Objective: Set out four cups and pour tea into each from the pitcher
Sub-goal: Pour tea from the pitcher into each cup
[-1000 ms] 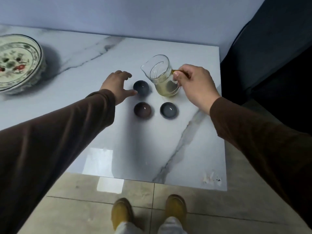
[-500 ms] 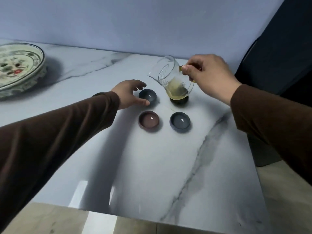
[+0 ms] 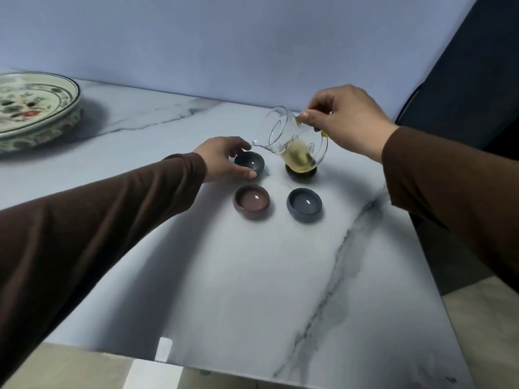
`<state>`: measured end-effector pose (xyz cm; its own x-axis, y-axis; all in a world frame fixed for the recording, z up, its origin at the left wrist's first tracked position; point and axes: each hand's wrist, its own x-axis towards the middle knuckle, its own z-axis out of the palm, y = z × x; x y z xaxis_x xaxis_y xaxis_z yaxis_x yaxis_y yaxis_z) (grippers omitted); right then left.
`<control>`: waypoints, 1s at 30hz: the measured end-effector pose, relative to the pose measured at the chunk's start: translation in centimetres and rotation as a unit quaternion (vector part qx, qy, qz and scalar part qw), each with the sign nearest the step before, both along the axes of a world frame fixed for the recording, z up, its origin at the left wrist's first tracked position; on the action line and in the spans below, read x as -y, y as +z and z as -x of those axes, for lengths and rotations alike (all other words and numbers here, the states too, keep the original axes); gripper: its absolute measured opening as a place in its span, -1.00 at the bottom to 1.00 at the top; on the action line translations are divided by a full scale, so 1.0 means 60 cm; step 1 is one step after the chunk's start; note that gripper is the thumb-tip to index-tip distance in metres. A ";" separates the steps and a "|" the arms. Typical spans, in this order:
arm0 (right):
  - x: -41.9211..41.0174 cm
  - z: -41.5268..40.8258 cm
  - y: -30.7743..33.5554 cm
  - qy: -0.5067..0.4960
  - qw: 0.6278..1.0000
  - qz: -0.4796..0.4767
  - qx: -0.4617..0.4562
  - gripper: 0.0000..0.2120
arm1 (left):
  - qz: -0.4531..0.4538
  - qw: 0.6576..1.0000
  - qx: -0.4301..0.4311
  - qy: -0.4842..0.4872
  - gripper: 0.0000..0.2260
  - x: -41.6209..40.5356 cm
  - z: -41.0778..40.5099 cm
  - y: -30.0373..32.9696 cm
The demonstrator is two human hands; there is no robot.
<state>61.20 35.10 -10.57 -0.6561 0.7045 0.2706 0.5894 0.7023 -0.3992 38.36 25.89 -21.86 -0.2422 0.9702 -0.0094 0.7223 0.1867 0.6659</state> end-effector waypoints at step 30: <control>0.010 0.040 0.039 0.039 0.990 -0.096 0.098 -0.79 | 0.018 0.999 0.016 0.045 -0.40 0.011 -0.022 0.002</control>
